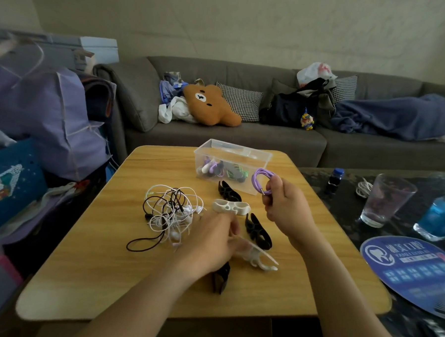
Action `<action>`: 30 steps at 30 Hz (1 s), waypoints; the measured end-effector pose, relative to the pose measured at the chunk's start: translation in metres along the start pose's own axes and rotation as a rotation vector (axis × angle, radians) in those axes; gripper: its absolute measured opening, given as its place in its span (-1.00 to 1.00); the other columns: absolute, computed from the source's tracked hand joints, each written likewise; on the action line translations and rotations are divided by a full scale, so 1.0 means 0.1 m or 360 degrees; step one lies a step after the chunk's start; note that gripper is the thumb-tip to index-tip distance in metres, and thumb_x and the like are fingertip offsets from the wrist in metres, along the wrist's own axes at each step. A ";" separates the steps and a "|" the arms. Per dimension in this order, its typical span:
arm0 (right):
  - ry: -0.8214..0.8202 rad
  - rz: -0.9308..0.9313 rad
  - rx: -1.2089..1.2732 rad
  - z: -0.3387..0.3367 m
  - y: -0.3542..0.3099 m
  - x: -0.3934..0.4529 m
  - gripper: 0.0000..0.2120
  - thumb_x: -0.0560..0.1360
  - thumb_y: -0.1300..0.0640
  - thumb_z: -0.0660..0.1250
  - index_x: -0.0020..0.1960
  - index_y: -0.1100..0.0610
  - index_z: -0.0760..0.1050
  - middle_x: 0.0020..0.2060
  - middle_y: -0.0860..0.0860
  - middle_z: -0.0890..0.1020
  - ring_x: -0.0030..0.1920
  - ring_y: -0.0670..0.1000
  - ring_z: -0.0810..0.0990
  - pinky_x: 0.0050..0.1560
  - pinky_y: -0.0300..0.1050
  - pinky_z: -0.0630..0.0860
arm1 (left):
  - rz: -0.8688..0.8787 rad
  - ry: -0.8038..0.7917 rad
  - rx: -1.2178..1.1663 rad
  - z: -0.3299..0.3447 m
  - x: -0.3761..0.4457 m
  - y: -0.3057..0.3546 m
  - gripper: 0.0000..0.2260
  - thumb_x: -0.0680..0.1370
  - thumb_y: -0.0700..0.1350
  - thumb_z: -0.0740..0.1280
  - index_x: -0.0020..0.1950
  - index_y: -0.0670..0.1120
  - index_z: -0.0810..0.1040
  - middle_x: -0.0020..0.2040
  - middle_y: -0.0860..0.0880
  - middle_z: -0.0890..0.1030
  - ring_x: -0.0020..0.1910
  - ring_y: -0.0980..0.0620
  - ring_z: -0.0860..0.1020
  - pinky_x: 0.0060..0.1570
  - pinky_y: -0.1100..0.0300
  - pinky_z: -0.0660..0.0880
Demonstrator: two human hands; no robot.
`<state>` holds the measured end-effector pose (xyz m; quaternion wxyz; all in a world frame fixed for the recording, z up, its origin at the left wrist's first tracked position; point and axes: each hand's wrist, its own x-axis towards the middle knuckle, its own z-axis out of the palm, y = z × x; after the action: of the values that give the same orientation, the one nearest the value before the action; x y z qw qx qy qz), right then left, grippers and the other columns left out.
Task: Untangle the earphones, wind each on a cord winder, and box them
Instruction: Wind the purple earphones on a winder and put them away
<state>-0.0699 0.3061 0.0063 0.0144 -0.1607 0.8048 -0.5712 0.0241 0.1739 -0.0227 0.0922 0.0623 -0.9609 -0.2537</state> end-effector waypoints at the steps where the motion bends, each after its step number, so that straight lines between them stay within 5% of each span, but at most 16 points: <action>1: -0.0002 0.0001 0.0040 0.00 -0.01 -0.01 -0.64 0.71 -0.05 0.03 -0.08 0.10 0.47 -0.30 0.03 0.53 -0.32 -0.04 0.44 -0.27 -0.10 0.40 | 0.0000 0.0008 -0.0164 -0.02 -0.01 0.01 -0.77 0.49 0.08 0.47 0.04 0.02 0.55 -0.11 0.13 0.57 0.01 0.08 0.55 0.04 0.14 0.46; 7: -0.0120 0.0091 0.0521 0.01 -0.14 -0.12 -0.65 0.71 -0.02 0.05 -0.08 0.14 0.47 -0.34 0.00 0.52 -0.39 -0.07 0.43 -0.32 -0.16 0.42 | -0.0138 0.0174 -0.1280 -0.26 0.00 -0.02 -0.82 0.49 -0.19 0.48 0.06 -0.11 0.57 -0.03 -0.11 0.68 -0.22 0.08 0.65 -0.21 0.27 0.59; 11: -0.0455 0.0181 0.0758 0.09 -0.24 -0.24 -0.64 0.71 -0.01 0.05 -0.08 0.15 0.47 -0.35 0.00 0.51 -0.38 -0.06 0.43 -0.26 -0.13 0.42 | -0.0310 0.0116 -0.2094 -0.36 -0.01 -0.05 -0.84 0.59 -0.25 0.32 0.16 -0.17 0.55 0.01 -0.20 0.62 -0.18 -0.05 0.65 -0.04 -0.06 0.61; 13: -0.0576 0.0186 0.0846 0.16 -0.26 -0.27 -0.65 0.72 0.00 0.05 -0.06 0.17 0.49 -0.34 0.02 0.51 -0.38 -0.05 0.42 -0.30 -0.14 0.41 | -0.0327 0.0104 -0.2145 -0.38 -0.02 -0.06 -0.84 0.63 -0.22 0.25 0.18 -0.14 0.56 -0.02 -0.18 0.64 -0.20 -0.05 0.65 -0.02 -0.12 0.56; 16: -0.0702 0.0218 0.1013 0.25 -0.27 -0.28 -0.66 0.72 0.01 0.06 0.01 0.21 0.48 -0.32 0.05 0.49 -0.38 -0.04 0.40 -0.33 -0.15 0.38 | -0.0307 0.0162 -0.2057 -0.41 -0.05 -0.07 -0.84 0.65 -0.17 0.22 0.10 -0.11 0.60 -0.20 -0.14 0.61 -0.31 -0.02 0.56 -0.27 0.04 0.53; 21: -0.0829 0.0243 0.1031 0.32 -0.28 -0.32 -0.71 0.71 0.01 0.07 0.09 0.19 0.45 -0.32 0.05 0.48 -0.38 -0.04 0.39 -0.33 -0.16 0.37 | -0.0287 0.0295 -0.2095 -0.48 -0.07 -0.12 -0.73 0.44 -0.05 0.38 0.04 -0.17 0.67 -0.27 -0.15 0.58 -0.39 0.02 0.46 -0.35 0.21 0.46; 26: -0.0880 0.0265 0.0976 0.36 -0.28 -0.35 -0.68 0.71 -0.01 0.07 0.10 0.21 0.47 -0.32 0.05 0.49 -0.37 -0.04 0.40 -0.32 -0.16 0.38 | -0.0324 0.0300 -0.2278 -0.51 -0.06 -0.10 -0.73 0.33 -0.19 0.45 0.02 -0.17 0.66 -0.29 -0.17 0.63 -0.41 0.01 0.53 -0.34 0.19 0.48; 30: -0.0885 0.0281 0.0911 0.38 -0.31 -0.38 -0.64 0.71 0.01 0.07 -0.05 0.22 0.50 -0.35 0.05 0.49 -0.40 -0.04 0.39 -0.33 -0.15 0.35 | -0.0242 0.0275 -0.2248 -0.51 -0.07 -0.12 -0.86 0.47 -0.32 0.37 0.00 -0.19 0.63 -0.29 -0.16 0.64 -0.41 -0.02 0.55 -0.35 0.16 0.45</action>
<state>-0.0186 0.2731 0.0154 0.3244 -0.2288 0.5895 -0.7034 0.0424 0.1402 0.0133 0.1684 0.0743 -0.5494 -0.8151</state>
